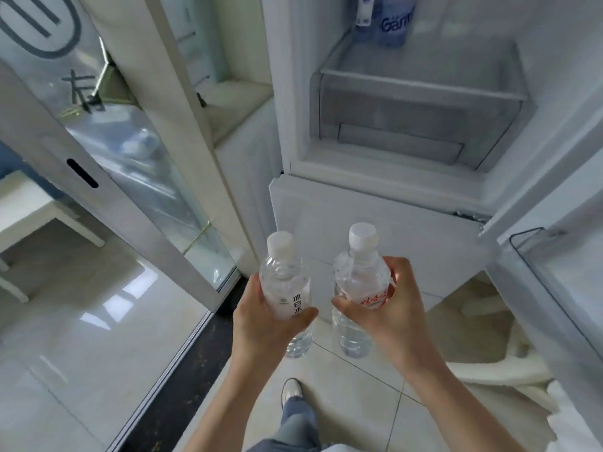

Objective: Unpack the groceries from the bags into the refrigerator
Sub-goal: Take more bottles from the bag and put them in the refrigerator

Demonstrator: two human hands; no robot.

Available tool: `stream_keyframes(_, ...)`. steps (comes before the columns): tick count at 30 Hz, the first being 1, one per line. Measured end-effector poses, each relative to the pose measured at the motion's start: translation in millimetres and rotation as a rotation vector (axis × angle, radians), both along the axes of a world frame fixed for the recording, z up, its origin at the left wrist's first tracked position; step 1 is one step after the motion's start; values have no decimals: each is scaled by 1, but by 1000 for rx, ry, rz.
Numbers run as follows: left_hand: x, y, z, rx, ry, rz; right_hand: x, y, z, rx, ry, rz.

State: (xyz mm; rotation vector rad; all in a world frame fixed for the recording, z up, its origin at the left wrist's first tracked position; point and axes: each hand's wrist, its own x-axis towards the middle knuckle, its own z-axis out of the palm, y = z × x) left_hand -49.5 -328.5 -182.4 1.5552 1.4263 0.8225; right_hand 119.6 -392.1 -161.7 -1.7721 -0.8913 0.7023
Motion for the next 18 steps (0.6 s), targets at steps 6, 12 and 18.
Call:
stream_keyframes(6,18,87,17,44,-16,-161,12,61,23,95,10,-145)
stream_keyframes(12,69,145,46,70,-74,-346,46,101,57,158,-35,-210)
stream_keyframes(18,138,196,76,185,-132,-395,99,140,88,244,-76,-219)
